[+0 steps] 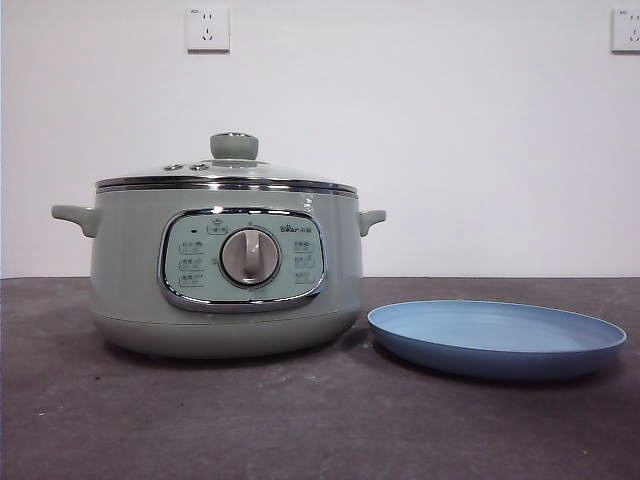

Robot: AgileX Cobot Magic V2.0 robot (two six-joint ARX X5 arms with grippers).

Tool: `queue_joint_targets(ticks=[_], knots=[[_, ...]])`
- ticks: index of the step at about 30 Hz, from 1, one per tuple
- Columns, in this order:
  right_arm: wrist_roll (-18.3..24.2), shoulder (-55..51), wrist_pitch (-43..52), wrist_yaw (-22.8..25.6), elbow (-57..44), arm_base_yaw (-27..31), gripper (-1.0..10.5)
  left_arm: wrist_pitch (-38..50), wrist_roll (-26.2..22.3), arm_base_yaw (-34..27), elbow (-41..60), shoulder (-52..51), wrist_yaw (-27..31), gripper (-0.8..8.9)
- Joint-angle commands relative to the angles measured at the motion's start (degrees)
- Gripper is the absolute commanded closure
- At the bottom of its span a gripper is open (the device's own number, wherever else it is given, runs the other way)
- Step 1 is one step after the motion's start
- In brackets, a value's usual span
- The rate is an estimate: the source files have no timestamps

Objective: Take the potato out from the steamer,put the potato on the plate,close the lid

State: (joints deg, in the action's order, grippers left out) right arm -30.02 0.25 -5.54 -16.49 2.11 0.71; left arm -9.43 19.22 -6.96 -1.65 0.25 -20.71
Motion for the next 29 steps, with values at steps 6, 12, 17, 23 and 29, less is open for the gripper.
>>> queue_joint_targets(ticks=[6,12,17,23,29], knots=[[0.0,4.6,1.0,-0.2,9.6,-0.1,9.6,-1.0,3.5,-0.2,-9.9,1.2,-0.8,8.22],[4.9,14.9,-3.0,-6.2,21.1,-0.1,9.6,-6.9,0.5,-0.2,-20.2,9.0,-7.6,8.22],[11.9,25.9,-13.9,-14.8,34.1,-0.1,9.6,-12.5,-5.0,-0.2,-29.7,17.7,-15.6,8.22],[22.3,37.4,-29.8,-23.0,48.5,-0.2,9.6,-20.1,-12.6,-0.1,-40.0,26.9,-22.8,8.22],[33.1,45.4,-45.7,-24.1,58.5,-2.4,9.6,-31.9,-20.7,-0.1,-48.0,33.7,-27.8,8.22]])
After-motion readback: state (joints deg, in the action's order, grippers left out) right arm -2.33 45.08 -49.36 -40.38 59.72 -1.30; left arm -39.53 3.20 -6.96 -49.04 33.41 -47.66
